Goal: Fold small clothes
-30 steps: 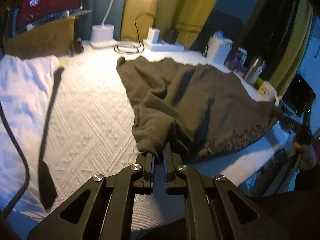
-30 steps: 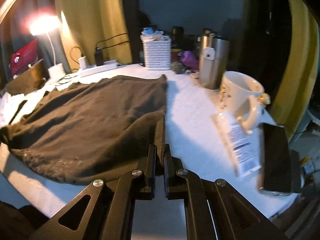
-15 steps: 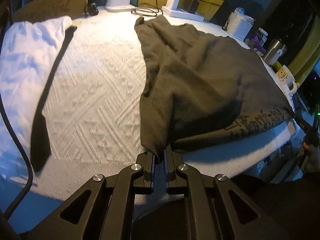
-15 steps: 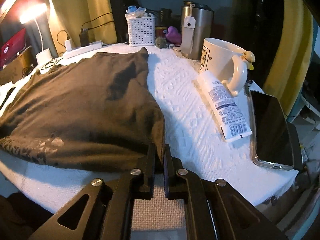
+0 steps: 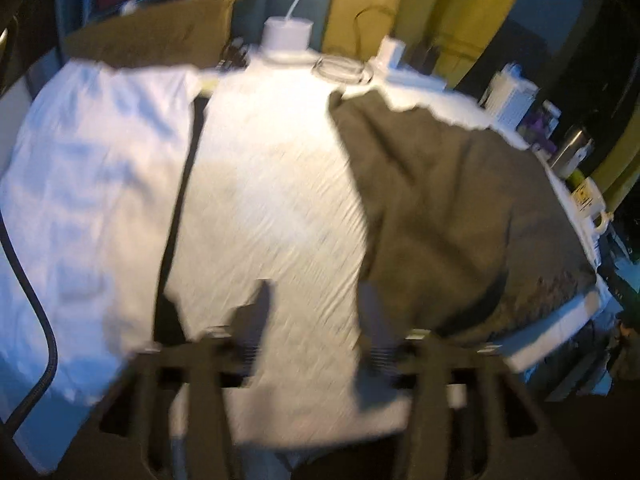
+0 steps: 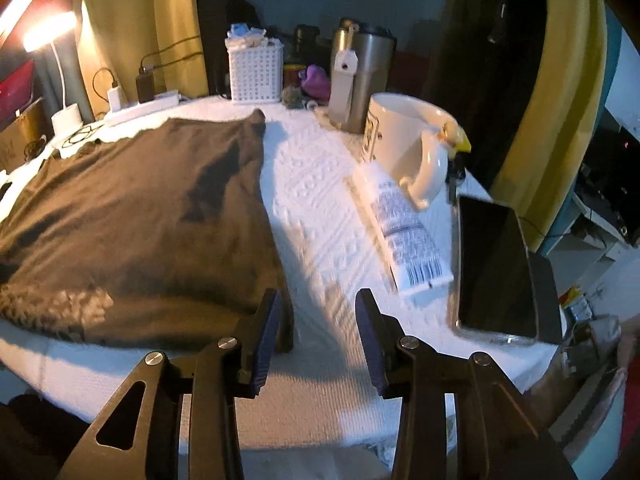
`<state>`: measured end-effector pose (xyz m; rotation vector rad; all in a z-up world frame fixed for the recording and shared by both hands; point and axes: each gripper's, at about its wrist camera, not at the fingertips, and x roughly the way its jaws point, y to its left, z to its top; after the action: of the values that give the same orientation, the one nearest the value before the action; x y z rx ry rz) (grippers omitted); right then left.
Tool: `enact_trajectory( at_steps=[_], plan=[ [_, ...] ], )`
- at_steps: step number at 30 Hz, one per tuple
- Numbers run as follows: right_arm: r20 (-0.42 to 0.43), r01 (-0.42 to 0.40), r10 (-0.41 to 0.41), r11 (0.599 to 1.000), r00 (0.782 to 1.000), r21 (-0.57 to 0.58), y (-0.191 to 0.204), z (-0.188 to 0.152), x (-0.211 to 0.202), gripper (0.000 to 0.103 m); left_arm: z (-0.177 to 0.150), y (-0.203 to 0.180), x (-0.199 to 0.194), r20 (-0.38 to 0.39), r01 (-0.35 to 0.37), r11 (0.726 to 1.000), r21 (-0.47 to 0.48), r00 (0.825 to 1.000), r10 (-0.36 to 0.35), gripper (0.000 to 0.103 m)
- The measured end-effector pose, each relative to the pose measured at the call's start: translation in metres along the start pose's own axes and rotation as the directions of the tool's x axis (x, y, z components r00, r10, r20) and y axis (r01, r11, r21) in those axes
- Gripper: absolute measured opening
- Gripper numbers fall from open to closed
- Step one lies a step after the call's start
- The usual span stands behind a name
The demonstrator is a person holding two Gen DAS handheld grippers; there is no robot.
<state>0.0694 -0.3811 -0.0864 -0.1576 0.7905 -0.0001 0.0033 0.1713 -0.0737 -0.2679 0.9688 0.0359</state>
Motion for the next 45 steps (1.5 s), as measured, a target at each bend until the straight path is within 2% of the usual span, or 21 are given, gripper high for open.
enact_trajectory(
  at_steps=[2,5,13,14,15,16,17,18,20,21,23,24,28,32,33,34,35,36,37,39,45],
  plan=[
    [0.014,-0.023,0.023,1.000,1.000,-0.003,0.005,0.008,-0.001,0.041,0.015,-0.012,0.010,0.019,0.020,0.999,0.039,1.000,-0.021,0.055],
    [0.021,-0.047,0.047,0.999,0.999,-0.007,0.014,0.016,0.001,0.041,0.035,-0.027,0.037,0.007,0.018,0.995,0.100,1.000,-0.019,0.055],
    [0.027,-0.086,0.086,0.996,0.996,-0.020,0.035,0.051,0.026,0.041,0.070,-0.041,0.091,-0.015,0.009,0.986,0.166,1.000,-0.007,0.055],
    [0.026,-0.087,0.088,0.996,0.996,-0.024,0.037,0.055,0.029,0.041,0.072,-0.042,0.098,-0.024,0.011,0.985,0.169,1.000,-0.007,0.052],
    [0.025,-0.089,0.090,0.996,0.996,-0.027,0.039,0.058,0.032,0.041,0.072,-0.042,0.103,-0.032,0.013,0.985,0.173,0.999,-0.007,0.036],
    [0.023,-0.093,0.093,0.995,0.995,-0.028,0.042,0.062,0.037,0.041,0.072,-0.042,0.110,-0.048,0.016,0.984,0.178,0.999,-0.008,0.024],
    [0.020,-0.095,0.096,0.995,0.995,-0.030,0.044,0.064,0.040,0.041,0.073,-0.044,0.111,-0.027,-0.003,0.981,0.196,1.000,0.009,0.011],
    [0.015,-0.097,0.098,0.995,0.995,-0.031,0.045,0.066,0.043,0.041,0.073,-0.045,0.112,-0.032,0.005,0.978,0.207,0.999,0.002,0.002],
    [0.004,-0.108,0.108,0.993,0.994,-0.037,0.051,0.069,0.050,0.041,0.077,-0.042,0.111,-0.017,-0.002,0.979,0.204,1.000,0.005,0.002],
    [-0.002,-0.113,0.113,0.993,0.994,-0.041,0.054,0.070,0.053,0.041,0.078,-0.040,0.110,-0.006,-0.027,0.978,0.209,1.000,0.029,0.002],
    [-0.010,-0.119,0.119,0.991,0.993,-0.052,0.058,0.072,0.058,0.041,0.080,-0.028,0.105,0.030,-0.120,0.969,0.214,0.993,0.116,0.002],
    [-0.013,-0.121,0.121,0.991,0.993,-0.055,0.060,0.073,0.061,0.041,0.080,-0.021,0.104,0.027,-0.139,0.967,0.213,0.990,0.136,0.002],
    [-0.041,-0.104,0.102,0.993,0.994,-0.061,0.061,0.075,0.074,0.041,0.077,-0.008,0.100,0.009,-0.119,0.975,0.186,0.993,0.119,0.002],
    [-0.027,-0.106,0.104,0.991,0.994,-0.084,0.061,0.088,0.073,0.041,0.086,-0.006,0.096,-0.038,-0.017,0.990,0.138,0.999,0.023,0.004],
    [-0.018,-0.106,0.105,0.990,0.994,-0.092,0.060,0.093,0.074,0.041,0.090,-0.006,0.097,-0.039,-0.010,0.991,0.133,0.999,0.015,0.010],
    [-0.006,-0.107,0.107,0.989,0.994,-0.100,0.060,0.101,0.075,0.042,0.095,-0.006,0.096,-0.023,-0.012,0.990,0.137,1.000,0.015,0.018],
    [0.000,-0.108,0.109,0.989,0.994,-0.103,0.059,0.105,0.076,0.042,0.099,-0.006,0.097,-0.009,-0.018,0.990,0.140,1.000,0.020,0.042],
    [0.005,-0.111,0.113,0.988,0.994,-0.103,0.057,0.112,0.080,0.046,0.106,-0.006,0.098,0.009,-0.030,0.990,0.136,1.000,0.029,0.062],
    [0.007,-0.114,0.115,0.988,0.993,-0.102,0.056,0.120,0.085,0.056,0.112,-0.006,0.099,0.029,-0.033,0.991,0.131,0.999,0.030,0.064],
    [0.016,-0.119,0.122,0.987,0.992,-0.105,0.054,0.132,0.093,0.065,0.126,-0.008,0.106,0.057,-0.014,0.991,0.132,0.998,0.006,0.064],
    [-0.017,-0.195,0.194,0.976,0.981,-0.099,0.053,0.173,0.140,0.065,0.162,-0.018,0.146,0.052,-0.021,0.985,0.171,0.999,0.012,0.064]
  ],
)
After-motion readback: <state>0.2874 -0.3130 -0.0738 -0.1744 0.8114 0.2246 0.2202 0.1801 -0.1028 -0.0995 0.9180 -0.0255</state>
